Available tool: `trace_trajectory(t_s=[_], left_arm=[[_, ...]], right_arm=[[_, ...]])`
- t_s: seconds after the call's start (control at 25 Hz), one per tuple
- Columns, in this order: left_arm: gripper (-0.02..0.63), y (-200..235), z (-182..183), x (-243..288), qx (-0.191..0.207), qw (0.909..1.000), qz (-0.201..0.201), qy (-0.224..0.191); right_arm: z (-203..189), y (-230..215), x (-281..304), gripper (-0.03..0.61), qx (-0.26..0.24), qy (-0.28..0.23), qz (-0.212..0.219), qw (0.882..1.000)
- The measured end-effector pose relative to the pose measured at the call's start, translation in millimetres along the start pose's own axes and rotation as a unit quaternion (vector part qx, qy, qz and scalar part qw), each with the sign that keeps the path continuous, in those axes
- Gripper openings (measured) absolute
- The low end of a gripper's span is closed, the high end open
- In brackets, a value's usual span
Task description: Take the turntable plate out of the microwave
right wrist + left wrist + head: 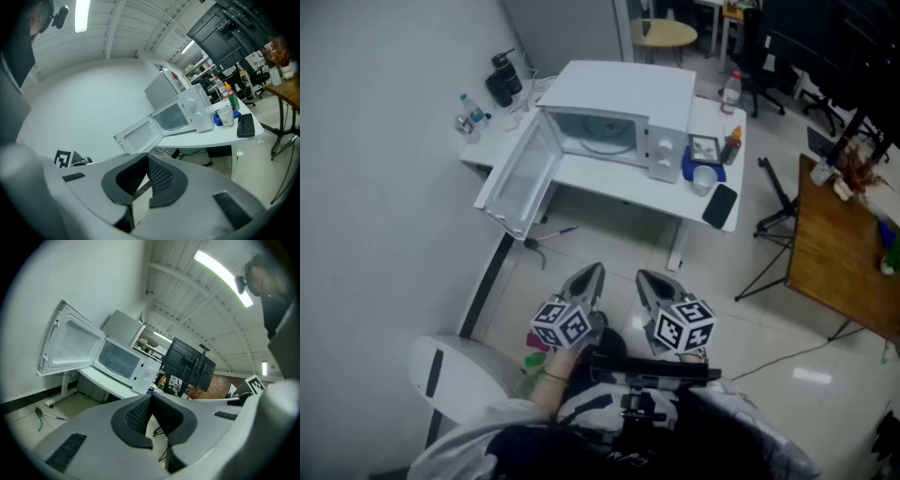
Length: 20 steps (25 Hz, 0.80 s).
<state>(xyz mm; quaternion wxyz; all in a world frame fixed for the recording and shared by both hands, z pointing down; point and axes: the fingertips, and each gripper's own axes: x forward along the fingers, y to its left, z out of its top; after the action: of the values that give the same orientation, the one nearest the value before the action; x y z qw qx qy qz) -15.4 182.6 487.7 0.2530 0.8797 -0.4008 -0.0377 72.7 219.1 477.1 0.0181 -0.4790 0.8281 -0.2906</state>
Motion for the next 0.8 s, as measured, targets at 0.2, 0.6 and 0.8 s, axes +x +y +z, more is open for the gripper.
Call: trace_trajectory(t_s=[0.2, 0.6, 0.8], left_arm=[[0.006, 47, 44, 20, 0.033, 0.9984, -0.040, 0.024], [0.006, 122, 74, 53, 0.063, 0.9910, -0.087, 0.081], [0.006, 131, 71, 70, 0.036, 0.9892, -0.109, 0.092]], right_arm=[[12, 11, 75, 0.002, 0.032, -0.011, -0.012, 0.999], [32, -5, 172, 0.003, 0.096, -0.040, -0.082, 0.991], [33, -23, 175, 0.003, 0.129, -0.039, -0.115, 0.984]])
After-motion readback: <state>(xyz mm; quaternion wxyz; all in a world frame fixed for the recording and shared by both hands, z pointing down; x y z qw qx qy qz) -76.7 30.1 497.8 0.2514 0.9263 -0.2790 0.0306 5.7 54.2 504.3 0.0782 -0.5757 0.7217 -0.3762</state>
